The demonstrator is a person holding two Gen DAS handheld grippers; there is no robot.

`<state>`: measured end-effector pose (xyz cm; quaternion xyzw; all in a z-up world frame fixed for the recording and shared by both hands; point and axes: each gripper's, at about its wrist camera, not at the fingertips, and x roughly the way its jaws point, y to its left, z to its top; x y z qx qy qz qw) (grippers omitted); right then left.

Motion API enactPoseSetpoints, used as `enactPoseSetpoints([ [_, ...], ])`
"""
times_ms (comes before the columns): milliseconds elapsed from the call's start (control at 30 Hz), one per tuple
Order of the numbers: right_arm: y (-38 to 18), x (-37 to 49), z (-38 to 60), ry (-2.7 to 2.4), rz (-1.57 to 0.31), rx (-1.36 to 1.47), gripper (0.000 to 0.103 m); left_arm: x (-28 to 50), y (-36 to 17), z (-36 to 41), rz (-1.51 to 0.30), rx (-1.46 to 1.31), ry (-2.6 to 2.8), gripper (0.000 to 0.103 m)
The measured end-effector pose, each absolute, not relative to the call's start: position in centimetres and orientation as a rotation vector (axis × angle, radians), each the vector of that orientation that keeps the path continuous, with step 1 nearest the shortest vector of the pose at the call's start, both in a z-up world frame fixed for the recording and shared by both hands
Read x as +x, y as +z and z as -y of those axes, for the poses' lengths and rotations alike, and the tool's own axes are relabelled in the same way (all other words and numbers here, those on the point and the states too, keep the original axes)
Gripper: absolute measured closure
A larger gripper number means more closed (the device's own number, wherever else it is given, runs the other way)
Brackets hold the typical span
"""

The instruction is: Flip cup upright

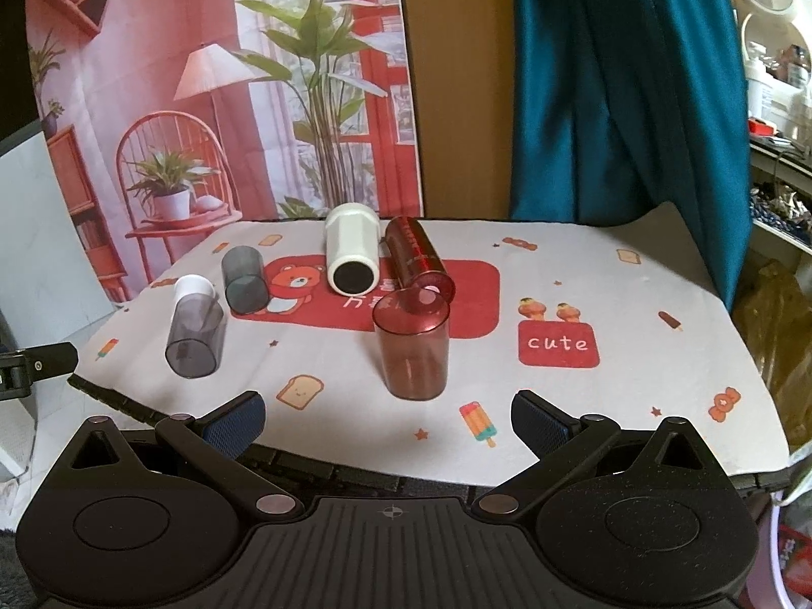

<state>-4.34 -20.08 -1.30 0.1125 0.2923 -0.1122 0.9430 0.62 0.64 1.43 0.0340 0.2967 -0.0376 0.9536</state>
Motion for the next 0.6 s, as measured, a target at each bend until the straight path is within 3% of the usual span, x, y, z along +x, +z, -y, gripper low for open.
enactPoseSetpoints([
  [600, -1.33, -4.36, 20.1, -0.229, -0.597, 0.231, 0.0, 0.53, 1.43, -0.49, -0.604, 0.075, -0.077, 0.0],
])
